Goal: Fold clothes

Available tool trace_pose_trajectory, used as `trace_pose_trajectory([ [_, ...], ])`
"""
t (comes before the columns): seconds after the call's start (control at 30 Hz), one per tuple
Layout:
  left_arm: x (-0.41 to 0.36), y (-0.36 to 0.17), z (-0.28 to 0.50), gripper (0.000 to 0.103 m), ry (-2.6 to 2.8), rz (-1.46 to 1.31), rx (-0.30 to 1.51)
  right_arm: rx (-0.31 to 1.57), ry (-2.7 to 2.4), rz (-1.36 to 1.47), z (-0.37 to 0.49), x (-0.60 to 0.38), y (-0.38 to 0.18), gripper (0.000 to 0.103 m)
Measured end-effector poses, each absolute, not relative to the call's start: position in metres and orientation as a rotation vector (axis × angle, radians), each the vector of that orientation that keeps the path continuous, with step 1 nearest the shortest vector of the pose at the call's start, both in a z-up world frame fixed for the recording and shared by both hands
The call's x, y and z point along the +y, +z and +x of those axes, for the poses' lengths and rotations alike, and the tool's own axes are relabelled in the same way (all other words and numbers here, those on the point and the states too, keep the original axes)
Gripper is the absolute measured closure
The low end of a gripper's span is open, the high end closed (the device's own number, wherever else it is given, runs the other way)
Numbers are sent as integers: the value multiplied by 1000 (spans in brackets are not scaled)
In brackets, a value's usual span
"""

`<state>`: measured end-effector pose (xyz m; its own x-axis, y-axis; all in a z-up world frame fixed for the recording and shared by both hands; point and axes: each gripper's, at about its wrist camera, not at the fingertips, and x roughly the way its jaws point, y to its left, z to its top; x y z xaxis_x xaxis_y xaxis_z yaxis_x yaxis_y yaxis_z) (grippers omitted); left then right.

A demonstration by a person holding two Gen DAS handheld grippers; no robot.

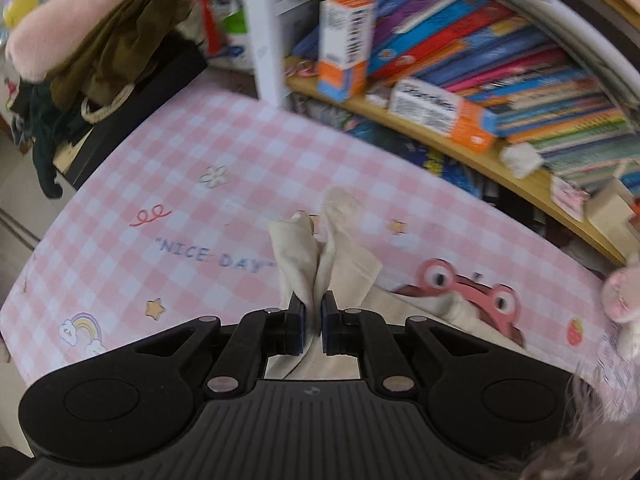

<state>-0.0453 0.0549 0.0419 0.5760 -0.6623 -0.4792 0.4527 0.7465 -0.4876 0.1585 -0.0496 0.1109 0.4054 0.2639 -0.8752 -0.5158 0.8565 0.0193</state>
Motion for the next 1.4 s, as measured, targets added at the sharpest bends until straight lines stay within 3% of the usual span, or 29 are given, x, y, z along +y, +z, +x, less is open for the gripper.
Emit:
trace_pose_trajectory([
  [0.7,-119,48,-49,95,-543,-203,775,938,607,-110,163,-272,104,96],
  [1.4,-185,21,-51,96,-487,-69,895,954,653,9,165,-345,47,96],
])
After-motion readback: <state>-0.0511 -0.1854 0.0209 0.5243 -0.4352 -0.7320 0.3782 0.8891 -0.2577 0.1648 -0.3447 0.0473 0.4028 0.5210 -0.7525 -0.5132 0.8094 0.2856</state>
